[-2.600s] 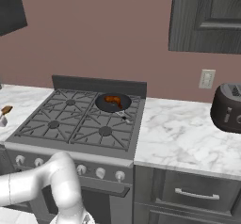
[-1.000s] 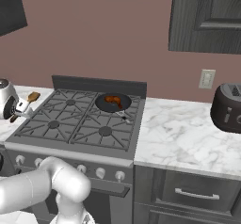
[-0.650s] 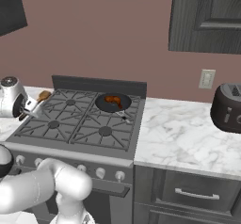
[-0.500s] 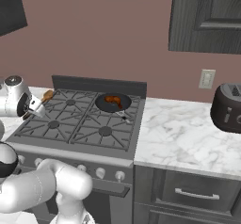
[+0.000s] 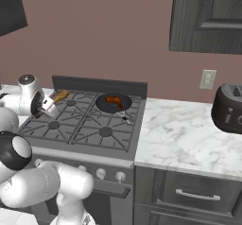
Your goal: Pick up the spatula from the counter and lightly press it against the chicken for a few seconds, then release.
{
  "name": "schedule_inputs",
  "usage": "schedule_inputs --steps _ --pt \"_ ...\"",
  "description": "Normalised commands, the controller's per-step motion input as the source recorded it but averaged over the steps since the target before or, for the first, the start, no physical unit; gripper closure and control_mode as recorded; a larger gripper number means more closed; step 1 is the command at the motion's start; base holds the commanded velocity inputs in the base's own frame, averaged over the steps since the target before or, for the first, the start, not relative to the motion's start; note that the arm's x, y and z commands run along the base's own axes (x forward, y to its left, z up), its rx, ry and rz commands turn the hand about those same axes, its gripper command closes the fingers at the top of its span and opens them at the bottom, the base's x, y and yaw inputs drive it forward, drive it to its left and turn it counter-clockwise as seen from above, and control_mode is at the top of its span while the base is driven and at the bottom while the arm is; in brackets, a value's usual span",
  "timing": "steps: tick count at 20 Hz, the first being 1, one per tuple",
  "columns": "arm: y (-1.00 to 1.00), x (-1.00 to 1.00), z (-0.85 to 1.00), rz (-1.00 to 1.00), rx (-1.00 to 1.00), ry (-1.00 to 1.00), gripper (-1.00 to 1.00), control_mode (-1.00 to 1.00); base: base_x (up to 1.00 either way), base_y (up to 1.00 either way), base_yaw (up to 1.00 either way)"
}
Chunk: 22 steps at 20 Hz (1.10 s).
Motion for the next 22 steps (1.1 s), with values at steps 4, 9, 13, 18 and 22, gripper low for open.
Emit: schedule_inputs --steps 4,9,13,18,22 --pt "-0.31 0.28 0.0 -0.07 0.0 0.01 1.0 -1.0 0.0 0.0 0.0" --pt "-0.26 0.22 0.02 -0.07 0.0 0.0 1.0 -1.0 0.0 0.0 0.0" --pt "-0.29 0.24 0.04 -0.07 0.0 0.01 1.0 -1.0 0.0 0.0 0.0" --pt "-0.31 0.27 0.1 -0.07 0.0 0.03 1.0 -1.0 0.0 0.0 0.0" --pt "-0.28 0.26 0.09 -0.06 0.02 0.06 1.0 -1.0 0.0 0.0 0.0"
